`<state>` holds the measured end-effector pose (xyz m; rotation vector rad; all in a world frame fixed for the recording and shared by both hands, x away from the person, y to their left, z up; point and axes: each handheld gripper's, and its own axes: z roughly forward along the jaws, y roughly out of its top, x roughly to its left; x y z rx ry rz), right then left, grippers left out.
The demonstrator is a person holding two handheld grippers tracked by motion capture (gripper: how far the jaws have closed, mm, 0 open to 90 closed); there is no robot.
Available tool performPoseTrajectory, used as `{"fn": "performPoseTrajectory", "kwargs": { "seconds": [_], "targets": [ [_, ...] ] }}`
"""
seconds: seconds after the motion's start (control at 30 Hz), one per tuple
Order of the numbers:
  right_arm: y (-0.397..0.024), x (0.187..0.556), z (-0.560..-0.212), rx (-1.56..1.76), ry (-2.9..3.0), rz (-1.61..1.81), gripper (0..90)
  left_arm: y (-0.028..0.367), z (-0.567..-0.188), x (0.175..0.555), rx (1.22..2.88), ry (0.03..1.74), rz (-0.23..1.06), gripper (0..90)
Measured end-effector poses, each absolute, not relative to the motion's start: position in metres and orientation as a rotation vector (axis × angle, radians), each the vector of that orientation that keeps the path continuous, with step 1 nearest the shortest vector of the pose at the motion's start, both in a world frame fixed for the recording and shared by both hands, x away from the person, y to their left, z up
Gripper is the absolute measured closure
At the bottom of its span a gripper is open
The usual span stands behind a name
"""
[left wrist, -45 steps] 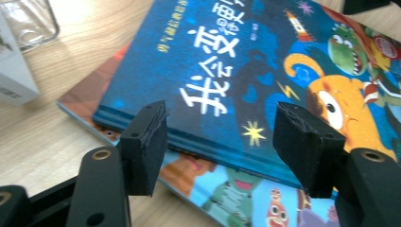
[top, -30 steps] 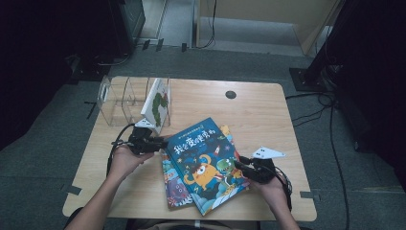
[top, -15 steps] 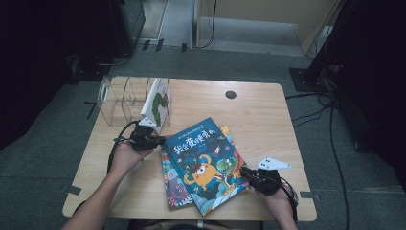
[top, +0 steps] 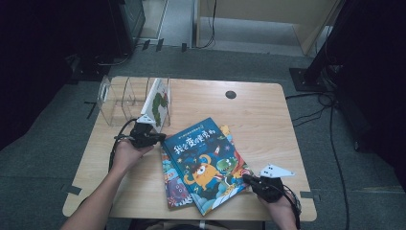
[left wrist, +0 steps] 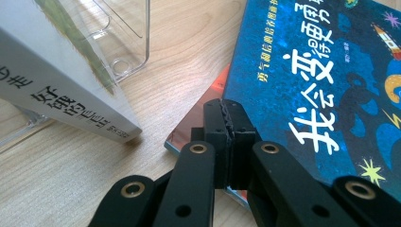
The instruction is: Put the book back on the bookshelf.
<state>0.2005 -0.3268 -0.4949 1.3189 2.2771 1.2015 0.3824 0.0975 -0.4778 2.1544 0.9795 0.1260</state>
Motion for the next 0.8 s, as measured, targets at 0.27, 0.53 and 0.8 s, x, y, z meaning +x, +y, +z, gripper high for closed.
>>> {"fn": "performPoseTrajectory", "kwargs": {
  "seconds": [0.27, 0.53, 0.8],
  "targets": [
    [-0.329, 0.184, -0.495, 1.328, 2.284, 1.214, 90.0, 0.090, -0.481, 0.381, 2.179, 0.946, 0.108, 88.0],
    [-0.330, 0.180, -0.496, 1.335, 2.301, 1.188, 90.0, 0.093, -0.479, 0.382, 2.157, 0.957, 0.134, 88.4],
    [-0.331, 0.180, -0.497, 1.340, 2.306, 1.188, 90.0, 0.098, -0.480, 0.385, 2.151, 0.964, 0.147, 90.0]
  ]
}}
